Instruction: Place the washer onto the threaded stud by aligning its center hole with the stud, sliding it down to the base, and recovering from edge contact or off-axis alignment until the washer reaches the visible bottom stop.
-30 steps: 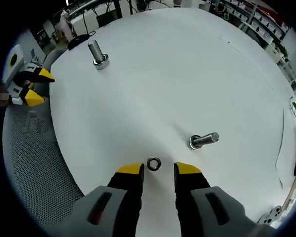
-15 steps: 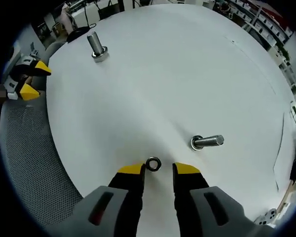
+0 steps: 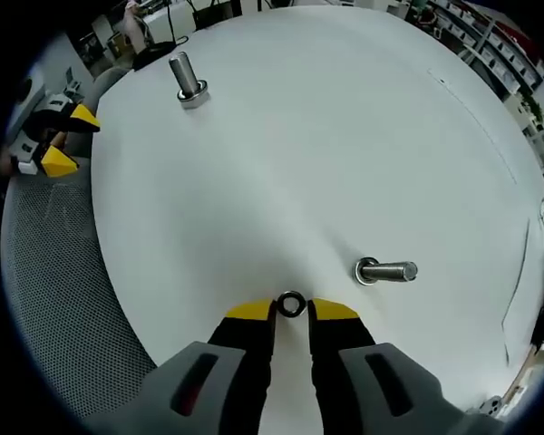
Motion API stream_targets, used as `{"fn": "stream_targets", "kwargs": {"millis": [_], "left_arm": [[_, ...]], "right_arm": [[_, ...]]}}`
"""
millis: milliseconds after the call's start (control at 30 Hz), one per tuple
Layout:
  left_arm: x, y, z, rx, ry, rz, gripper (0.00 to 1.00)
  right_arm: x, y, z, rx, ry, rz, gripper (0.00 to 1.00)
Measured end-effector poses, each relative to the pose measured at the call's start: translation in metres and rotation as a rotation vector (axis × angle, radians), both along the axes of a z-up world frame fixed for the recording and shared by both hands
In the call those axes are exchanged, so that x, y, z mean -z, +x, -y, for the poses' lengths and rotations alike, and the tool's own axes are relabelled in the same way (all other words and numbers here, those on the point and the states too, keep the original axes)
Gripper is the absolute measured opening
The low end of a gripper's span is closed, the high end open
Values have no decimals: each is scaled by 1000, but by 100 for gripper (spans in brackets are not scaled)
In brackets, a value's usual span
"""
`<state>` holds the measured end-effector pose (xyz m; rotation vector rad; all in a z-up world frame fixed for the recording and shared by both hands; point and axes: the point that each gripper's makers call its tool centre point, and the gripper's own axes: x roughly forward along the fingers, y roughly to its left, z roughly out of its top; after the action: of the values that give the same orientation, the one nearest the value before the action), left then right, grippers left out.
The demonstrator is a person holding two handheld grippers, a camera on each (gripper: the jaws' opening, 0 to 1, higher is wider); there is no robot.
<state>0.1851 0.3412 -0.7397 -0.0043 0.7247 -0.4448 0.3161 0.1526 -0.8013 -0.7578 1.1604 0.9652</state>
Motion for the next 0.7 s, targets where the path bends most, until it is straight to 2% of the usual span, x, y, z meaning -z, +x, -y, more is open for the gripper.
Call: {"fn": "stream_targets", "kwargs": {"millis": [167, 300, 400, 500, 700], "left_arm": [[0, 0, 0, -1, -1, -1, 26], [0, 0, 0, 1, -2, -2, 26], [1, 0, 0, 1, -1, -4, 26], [0, 1, 0, 1, 0, -2, 26], [1, 1, 0, -3, -2, -6, 26]], "right_arm": [[1, 2, 1, -10, -58, -54, 14], [1, 1, 0, -37, -135, -81, 14], [3, 2, 0, -57, -183, -88, 14], [2, 0, -1, -41, -216, -93, 15], [1, -1, 0, -41, -223, -61, 15]]}}
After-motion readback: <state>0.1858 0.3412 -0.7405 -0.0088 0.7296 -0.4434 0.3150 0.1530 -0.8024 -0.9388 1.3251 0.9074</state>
